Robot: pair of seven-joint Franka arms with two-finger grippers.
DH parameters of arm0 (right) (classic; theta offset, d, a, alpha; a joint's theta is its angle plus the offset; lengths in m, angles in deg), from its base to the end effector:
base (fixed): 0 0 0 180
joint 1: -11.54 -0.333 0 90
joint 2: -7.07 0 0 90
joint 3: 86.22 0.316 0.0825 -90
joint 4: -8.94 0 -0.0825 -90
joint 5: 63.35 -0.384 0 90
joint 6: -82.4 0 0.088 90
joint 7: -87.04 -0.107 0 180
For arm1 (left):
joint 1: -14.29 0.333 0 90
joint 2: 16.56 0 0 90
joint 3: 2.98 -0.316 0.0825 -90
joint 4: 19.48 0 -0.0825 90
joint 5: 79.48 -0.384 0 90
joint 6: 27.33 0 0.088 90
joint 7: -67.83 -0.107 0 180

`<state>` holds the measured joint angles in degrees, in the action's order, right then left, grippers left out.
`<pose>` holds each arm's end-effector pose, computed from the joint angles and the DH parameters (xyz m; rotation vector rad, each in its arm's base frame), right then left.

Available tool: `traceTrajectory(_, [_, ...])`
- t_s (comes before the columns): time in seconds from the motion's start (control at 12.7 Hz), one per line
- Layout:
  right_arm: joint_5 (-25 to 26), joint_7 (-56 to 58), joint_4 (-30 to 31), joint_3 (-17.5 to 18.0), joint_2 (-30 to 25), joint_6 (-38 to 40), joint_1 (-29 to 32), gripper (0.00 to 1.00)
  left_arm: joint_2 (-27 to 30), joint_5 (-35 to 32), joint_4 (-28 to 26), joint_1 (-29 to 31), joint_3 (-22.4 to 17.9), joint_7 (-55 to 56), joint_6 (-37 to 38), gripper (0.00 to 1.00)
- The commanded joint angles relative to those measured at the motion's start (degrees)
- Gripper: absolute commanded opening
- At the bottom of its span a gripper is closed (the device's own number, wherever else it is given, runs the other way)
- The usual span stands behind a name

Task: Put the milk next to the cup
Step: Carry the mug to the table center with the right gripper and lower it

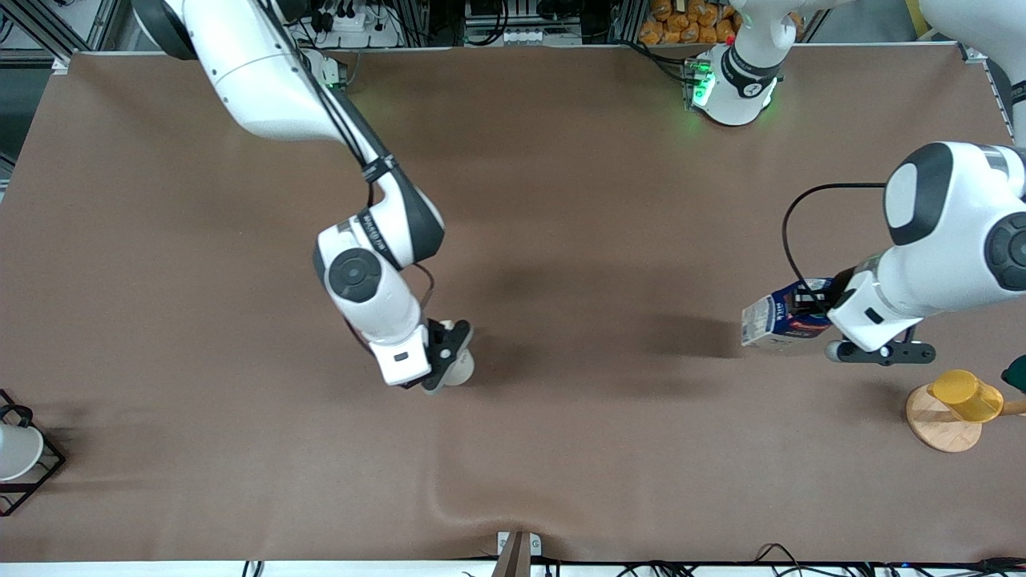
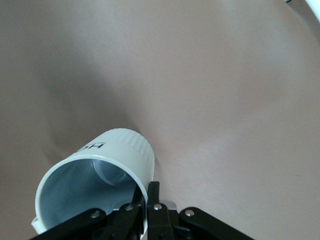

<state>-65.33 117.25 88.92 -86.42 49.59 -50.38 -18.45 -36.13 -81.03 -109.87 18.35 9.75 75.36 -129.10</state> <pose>0.6488 0.3728 0.2838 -2.7041 -1.5253 -0.2794 0.6389 -0.0793 0.4357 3.1047 -0.0307 -0.2177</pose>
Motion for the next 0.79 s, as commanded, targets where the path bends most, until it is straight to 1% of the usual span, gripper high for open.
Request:
traceTrajectory(0.0, [1.1, -5.08, -3.42, -0.67, 3.17, 0.07, -3.4, 0.0, 1.73, 2.08, -0.4, 0.07, 1.76, 3.44, 0.96, 0.4])
traceTrajectory(0.08, [1.19, -5.86, -3.6, -0.76, 3.7, 0.07, -4.28, 0.0, 2.0, 2.08, -0.32, 0.07, 3.07, 4.93, 1.83, 0.4])
traceTrajectory(0.32, [1.19, -9.99, -3.6, -0.76, 4.06, 0.07, -5.52, 0.0, 1.82, 2.16, -0.32, -0.11, 5.1, 7.05, 2.19, 0.4])
traceTrajectory(0.39, [1.19, -11.13, -3.52, -0.76, 4.15, 0.07, -5.7, 0.21, 1.82, 2.08, -0.32, -0.11, 6.15, 9.23, 2.19, 0.4])
traceTrajectory(0.47, [1.36, -12.36, -3.34, -0.68, 4.15, 0.07, -5.79, 0.99, 1.82, 2.08, -0.32, -0.02, 7.46, 11.43, 2.19, 0.4])
traceTrajectory(0.55, [2.06, -12.89, -3.34, -0.94, 3.8, 0.15, -6.31, 1.0, 1.91, 1.99, -0.32, -0.02, 8.35, 12.84, 2.19, 0.4])
traceTrajectory(0.71, [2.16, -13.16, -3.34, -1.46, 1.96, 1.03, -5.44, 1.0, 2.17, 2.16, -0.32, 0.07, 9.93, 14.25, 2.19, 0.4])
